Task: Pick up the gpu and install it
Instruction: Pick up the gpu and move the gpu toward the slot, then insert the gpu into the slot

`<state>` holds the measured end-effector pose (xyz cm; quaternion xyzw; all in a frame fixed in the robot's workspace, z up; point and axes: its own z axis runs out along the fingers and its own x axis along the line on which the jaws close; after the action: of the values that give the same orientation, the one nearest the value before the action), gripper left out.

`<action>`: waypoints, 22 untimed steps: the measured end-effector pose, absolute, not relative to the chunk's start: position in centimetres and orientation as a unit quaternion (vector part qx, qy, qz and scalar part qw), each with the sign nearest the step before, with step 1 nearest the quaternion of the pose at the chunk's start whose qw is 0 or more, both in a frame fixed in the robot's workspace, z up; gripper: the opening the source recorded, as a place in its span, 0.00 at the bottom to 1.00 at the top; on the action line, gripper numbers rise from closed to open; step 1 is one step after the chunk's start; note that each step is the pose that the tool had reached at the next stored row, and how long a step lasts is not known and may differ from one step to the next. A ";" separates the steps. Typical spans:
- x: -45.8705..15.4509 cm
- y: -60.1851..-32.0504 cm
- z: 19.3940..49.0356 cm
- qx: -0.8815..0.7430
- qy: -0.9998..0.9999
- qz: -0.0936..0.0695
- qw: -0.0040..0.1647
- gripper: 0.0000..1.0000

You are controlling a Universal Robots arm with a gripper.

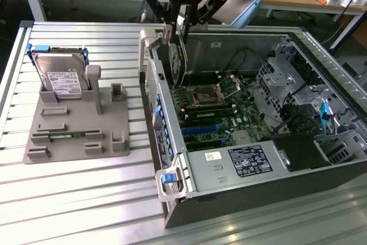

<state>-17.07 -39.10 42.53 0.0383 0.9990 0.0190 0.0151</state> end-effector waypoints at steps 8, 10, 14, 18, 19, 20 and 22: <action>-9.3 -39.1 41.8 0.038 0.999 0.013 0.015 0.26; -7.9 -39.1 41.7 0.038 0.999 0.012 0.015 0.26; -6.4 -39.1 41.6 0.034 0.999 0.011 0.015 0.26; -6.4 -39.1 41.3 -0.059 0.998 0.012 0.014 0.26; -6.4 -39.1 41.2 -0.073 0.997 0.012 0.014 0.26; -6.4 -39.1 41.2 -0.086 0.996 0.012 0.014 0.26; -6.4 -39.1 40.8 -0.136 0.991 0.013 0.013 0.26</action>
<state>-6.39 -39.14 40.79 -0.1355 0.9906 0.0131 0.0131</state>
